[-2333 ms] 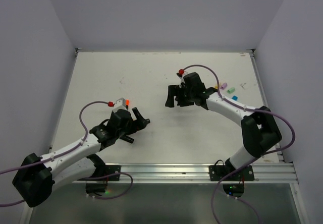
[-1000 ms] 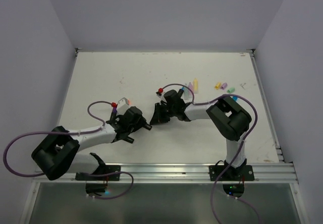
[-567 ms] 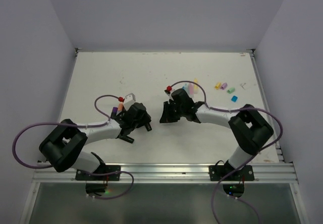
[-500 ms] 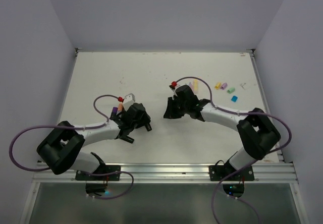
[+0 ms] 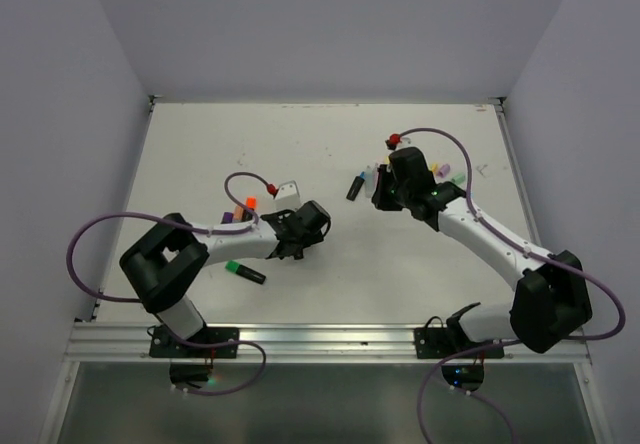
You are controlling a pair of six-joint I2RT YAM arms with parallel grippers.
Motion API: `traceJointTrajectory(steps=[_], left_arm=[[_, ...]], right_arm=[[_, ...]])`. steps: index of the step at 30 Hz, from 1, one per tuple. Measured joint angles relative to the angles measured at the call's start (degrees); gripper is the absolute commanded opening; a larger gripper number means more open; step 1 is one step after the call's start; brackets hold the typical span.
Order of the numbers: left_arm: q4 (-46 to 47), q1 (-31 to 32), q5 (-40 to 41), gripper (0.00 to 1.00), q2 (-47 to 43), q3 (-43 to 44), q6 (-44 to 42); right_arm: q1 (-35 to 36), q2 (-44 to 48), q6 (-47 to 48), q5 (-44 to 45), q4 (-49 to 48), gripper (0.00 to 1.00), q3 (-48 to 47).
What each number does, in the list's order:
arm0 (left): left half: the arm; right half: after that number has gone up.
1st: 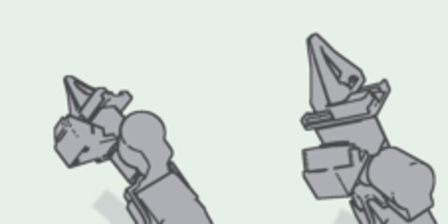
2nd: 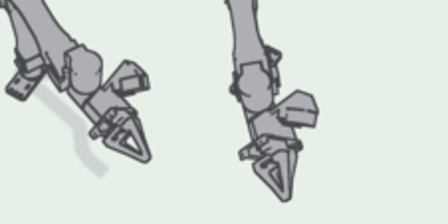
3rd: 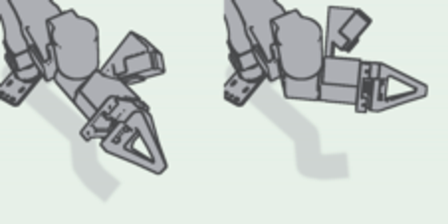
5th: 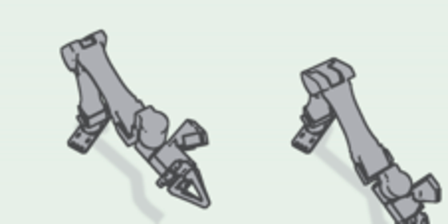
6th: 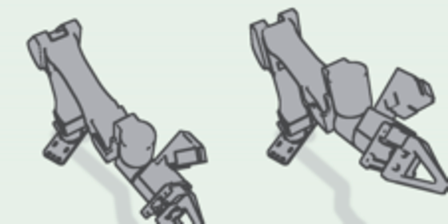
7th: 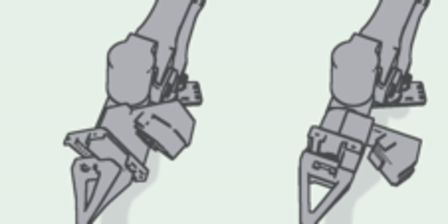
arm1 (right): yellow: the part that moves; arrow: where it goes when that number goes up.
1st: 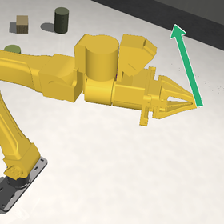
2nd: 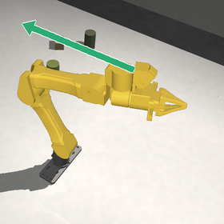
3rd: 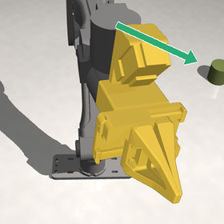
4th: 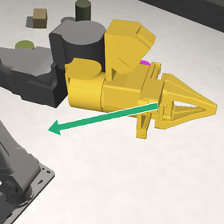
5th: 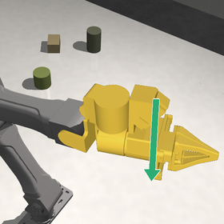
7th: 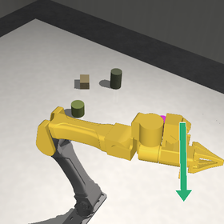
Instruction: Open the pen caps
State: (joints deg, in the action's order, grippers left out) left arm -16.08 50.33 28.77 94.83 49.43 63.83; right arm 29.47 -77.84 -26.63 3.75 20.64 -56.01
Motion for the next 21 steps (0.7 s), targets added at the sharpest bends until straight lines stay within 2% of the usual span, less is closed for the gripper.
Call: traceJointTrajectory(steps=[4,7,14,21], left_arm=[[-1.81,1.62,3.50,0.68,1.05,0.68,3.28],[-2.95,2.89,6.01,0.61,1.75,0.92,4.87],[-8.26,8.83,12.46,0.55,4.74,2.86,7.13],[-10.03,12.31,18.12,0.35,6.45,1.77,9.03]], right_arm=[[-0.85,2.84,0.94,1.42,1.99,0.15,0.02],[-1.16,4.94,1.20,1.81,2.49,0.15,0.02],[-1.16,5.49,1.22,1.75,2.49,0.15,0.17],[-1.16,5.51,1.20,1.68,2.29,0.15,1.46]])
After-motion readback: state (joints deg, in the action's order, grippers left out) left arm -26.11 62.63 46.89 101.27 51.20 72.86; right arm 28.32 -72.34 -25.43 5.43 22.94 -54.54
